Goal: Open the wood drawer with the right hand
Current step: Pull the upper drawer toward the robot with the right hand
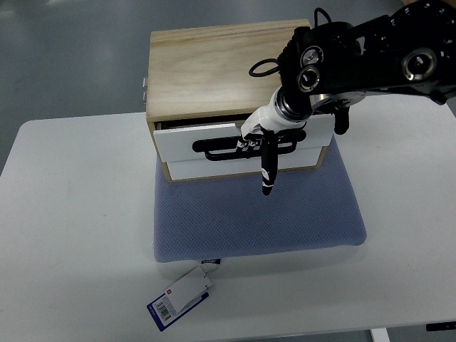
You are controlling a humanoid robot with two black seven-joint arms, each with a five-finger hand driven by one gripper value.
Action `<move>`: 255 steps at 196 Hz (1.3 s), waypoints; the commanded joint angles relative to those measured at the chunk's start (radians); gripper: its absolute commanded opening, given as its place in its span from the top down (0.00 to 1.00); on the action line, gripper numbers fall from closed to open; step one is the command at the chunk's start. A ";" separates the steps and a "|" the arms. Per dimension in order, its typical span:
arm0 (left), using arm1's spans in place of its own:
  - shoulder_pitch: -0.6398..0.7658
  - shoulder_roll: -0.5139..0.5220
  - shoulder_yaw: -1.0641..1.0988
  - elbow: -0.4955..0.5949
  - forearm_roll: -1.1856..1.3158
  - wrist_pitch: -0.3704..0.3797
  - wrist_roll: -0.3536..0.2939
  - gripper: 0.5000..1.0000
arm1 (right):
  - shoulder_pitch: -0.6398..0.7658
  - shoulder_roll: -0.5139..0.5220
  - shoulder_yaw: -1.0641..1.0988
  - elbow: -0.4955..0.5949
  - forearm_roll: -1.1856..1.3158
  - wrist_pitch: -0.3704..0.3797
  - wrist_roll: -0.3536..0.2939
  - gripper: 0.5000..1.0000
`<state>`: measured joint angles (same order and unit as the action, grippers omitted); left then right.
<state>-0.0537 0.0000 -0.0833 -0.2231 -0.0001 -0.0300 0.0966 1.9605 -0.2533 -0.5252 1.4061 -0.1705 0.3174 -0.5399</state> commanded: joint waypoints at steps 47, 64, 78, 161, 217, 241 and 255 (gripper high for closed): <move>0.000 0.000 0.000 0.001 0.000 0.001 0.000 0.00 | 0.024 -0.018 0.005 0.042 0.023 0.055 0.001 0.11; 0.000 0.000 0.000 0.001 0.000 0.001 0.000 0.00 | 0.029 -0.018 0.005 0.045 0.032 0.074 0.001 0.11; 0.000 0.000 0.000 0.001 0.000 0.001 0.000 0.00 | 0.031 -0.020 0.007 0.048 0.042 0.095 0.005 0.11; 0.000 0.000 0.002 0.004 0.000 0.001 0.000 0.00 | 0.035 -0.040 0.025 0.062 0.069 0.209 0.015 0.11; 0.000 0.000 0.002 0.005 0.000 0.001 0.000 0.00 | 0.067 -0.067 0.028 0.085 0.097 0.288 0.023 0.11; 0.000 0.000 0.000 0.016 0.000 0.001 0.000 0.00 | 0.072 -0.075 0.028 0.093 0.103 0.293 0.026 0.11; 0.000 0.000 0.000 0.016 0.000 0.001 0.000 0.00 | 0.072 -0.078 0.028 0.094 0.103 0.293 0.028 0.11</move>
<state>-0.0537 0.0000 -0.0819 -0.2101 0.0001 -0.0291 0.0966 2.0304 -0.3256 -0.4973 1.4954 -0.0697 0.6088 -0.5144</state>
